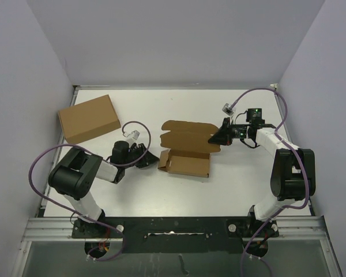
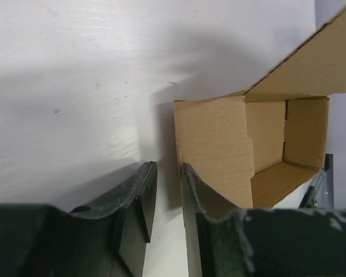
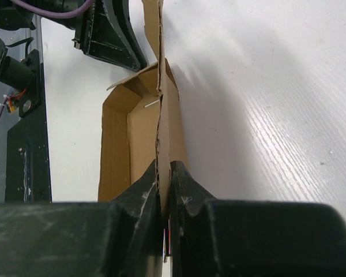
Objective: Fold the paper box
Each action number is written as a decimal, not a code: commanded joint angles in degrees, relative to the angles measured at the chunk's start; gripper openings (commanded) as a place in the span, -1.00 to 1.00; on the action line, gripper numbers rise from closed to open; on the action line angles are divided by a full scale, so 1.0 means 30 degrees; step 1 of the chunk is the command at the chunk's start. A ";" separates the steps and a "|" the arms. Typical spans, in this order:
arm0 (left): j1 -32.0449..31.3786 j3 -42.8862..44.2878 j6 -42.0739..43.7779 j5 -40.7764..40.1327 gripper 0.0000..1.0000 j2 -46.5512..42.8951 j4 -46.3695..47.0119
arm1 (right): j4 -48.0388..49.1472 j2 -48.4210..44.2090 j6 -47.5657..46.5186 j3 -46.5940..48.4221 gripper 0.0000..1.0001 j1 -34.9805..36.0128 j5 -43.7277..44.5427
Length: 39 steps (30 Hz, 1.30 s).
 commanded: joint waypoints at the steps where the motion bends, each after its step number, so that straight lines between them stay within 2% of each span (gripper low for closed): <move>1: -0.0339 -0.0197 -0.0719 0.1851 -0.52 0.0434 0.3343 | 0.0417 0.0132 -0.0122 0.0311 -1.00 0.0078 -0.0711; 7: -0.0416 -0.0487 -0.1853 0.2407 -0.47 0.0977 0.5528 | 0.0417 0.0103 -0.0138 0.0341 -1.00 0.0063 -0.0740; 14: -0.0570 -0.0335 -0.2603 0.2787 -0.37 0.1462 0.6352 | 0.0411 0.0131 -0.0153 0.0338 -1.00 0.0064 -0.0740; 24: -0.1448 0.0205 -0.2113 0.2277 -0.16 0.0057 0.3609 | 0.0372 0.0191 -0.0210 0.0341 -1.00 0.0063 -0.0682; 30: -0.2095 0.0715 -0.1603 0.1567 -0.14 -0.0704 0.1763 | 0.0363 0.0140 -0.0210 0.0341 -1.00 0.0079 -0.0682; 39: -0.2567 0.0973 -0.1830 0.1191 -0.12 -0.1075 0.1371 | 0.0358 0.0118 -0.0211 0.0341 -1.00 0.0069 -0.0682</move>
